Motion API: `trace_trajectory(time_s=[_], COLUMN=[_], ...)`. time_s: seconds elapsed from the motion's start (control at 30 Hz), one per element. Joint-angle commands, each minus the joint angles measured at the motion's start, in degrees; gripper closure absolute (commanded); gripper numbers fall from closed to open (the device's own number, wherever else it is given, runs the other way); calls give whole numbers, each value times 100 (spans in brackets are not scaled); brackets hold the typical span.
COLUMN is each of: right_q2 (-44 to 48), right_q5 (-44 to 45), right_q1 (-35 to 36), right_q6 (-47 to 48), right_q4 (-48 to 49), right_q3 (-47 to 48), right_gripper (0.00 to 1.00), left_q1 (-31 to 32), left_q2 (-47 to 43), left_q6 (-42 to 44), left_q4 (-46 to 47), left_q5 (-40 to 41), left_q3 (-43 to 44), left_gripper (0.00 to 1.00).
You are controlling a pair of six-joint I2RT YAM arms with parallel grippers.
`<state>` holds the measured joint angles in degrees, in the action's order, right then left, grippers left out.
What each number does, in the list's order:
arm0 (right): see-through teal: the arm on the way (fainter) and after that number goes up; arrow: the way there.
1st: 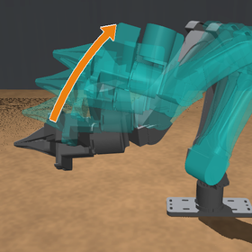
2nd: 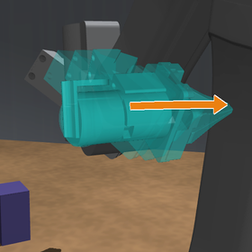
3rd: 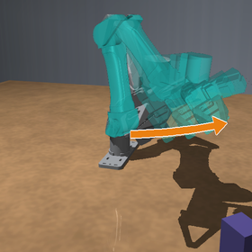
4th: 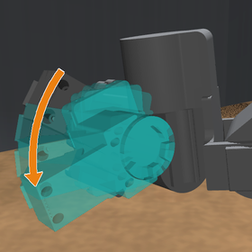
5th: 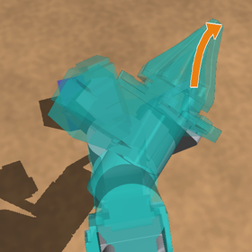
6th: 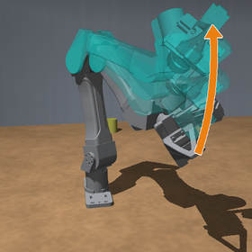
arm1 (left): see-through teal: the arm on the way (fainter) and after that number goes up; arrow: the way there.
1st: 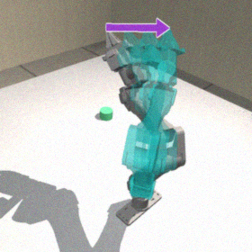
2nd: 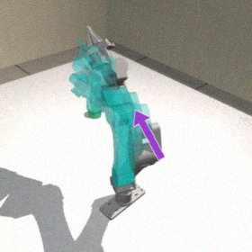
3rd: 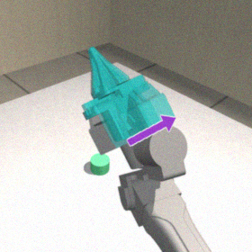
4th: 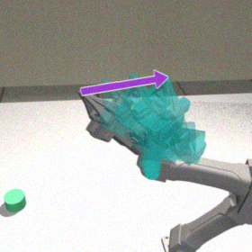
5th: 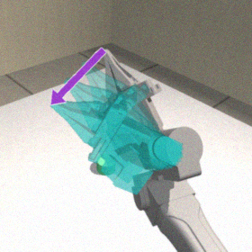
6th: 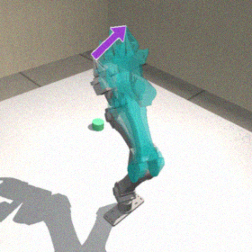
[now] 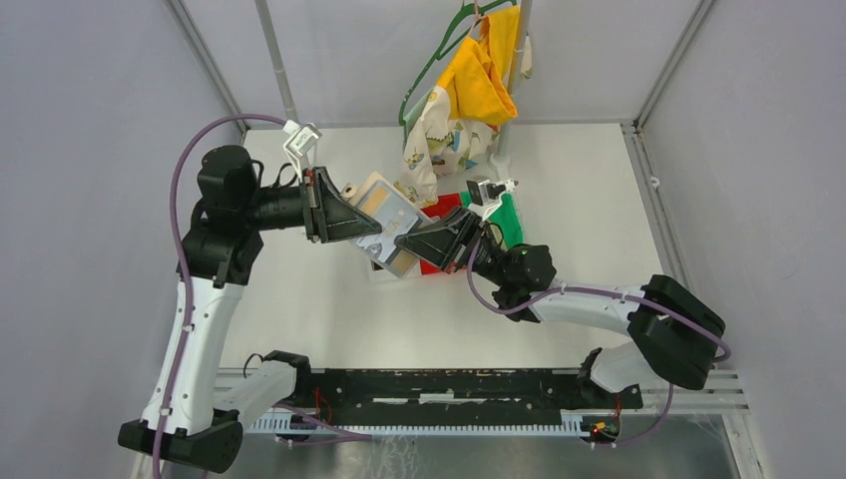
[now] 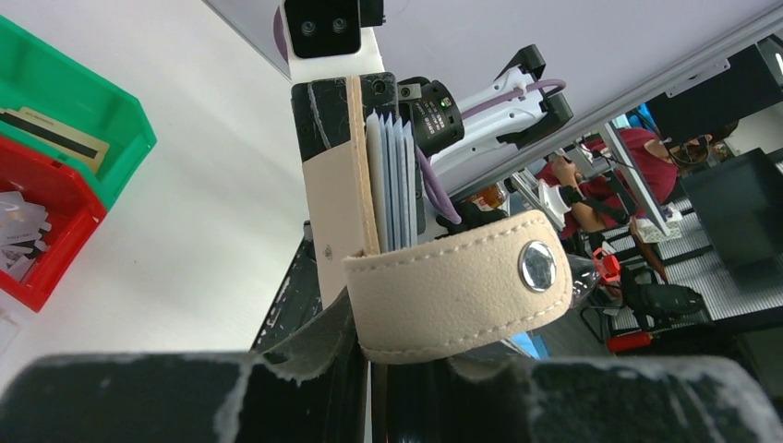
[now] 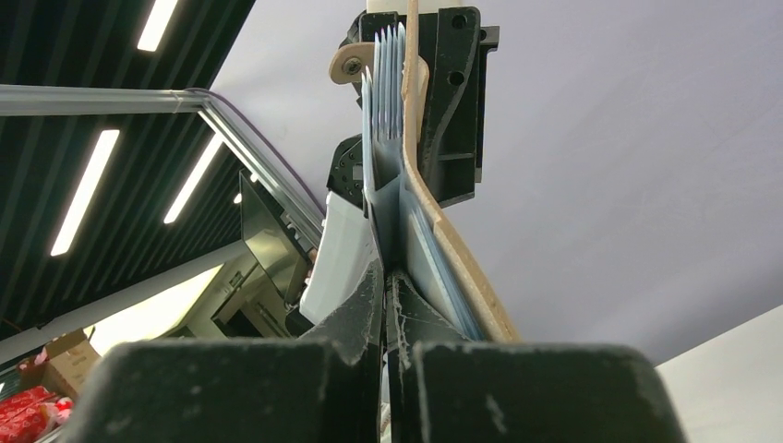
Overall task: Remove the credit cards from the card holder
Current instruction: Remove the credit card from the card holder.
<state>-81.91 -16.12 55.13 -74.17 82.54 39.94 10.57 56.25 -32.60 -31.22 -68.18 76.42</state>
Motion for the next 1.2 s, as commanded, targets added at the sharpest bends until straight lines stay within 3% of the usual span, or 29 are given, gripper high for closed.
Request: trace_trajectory(time_s=[0.0, 0.37, 0.47, 0.5, 0.57, 0.6, 0.73, 0.8, 0.97, 1.17], right_q2=[237, 391, 370, 357, 325, 324, 273, 208, 157, 614], right_q5=[16, 28, -52, -117, -174, -172, -120, -109, -76, -240], right_q1=[-28, -73, -74, -73, -65, -65, -58, -55, -69, -324], right_q6=[5, 57, 60, 55, 46, 54, 46, -33, -158, -132], right_q4=[467, 444, 423, 421, 421, 421, 418, 412, 427, 304], right_q3=[-219, -357, -224, -171, -68, -30, 64, 122, 40, -632], right_gripper=[100, 100, 99, 95, 73, 68, 62, 68, 98, 100], left_q1=[-29, -28, -24, -28, -22, -28, -28, -33, -28, -28], left_q2=[-65, -68, -92, -96, -104, -103, -95, -80, -44, 45], left_q6=[-396, -381, -357, -334, -251, -199, 76, 123, 182, 740], left_q4=[565, 565, 569, 538, 474, 425, 162, 103, 25, -466], left_q5=[-389, -362, -356, -335, -292, -242, -5, 68, 113, 527], left_q3=[116, 118, 106, 104, 105, 110, 152, 154, 233, 515], left_gripper=[76, 75, 79, 82, 87, 89, 95, 95, 97, 98])
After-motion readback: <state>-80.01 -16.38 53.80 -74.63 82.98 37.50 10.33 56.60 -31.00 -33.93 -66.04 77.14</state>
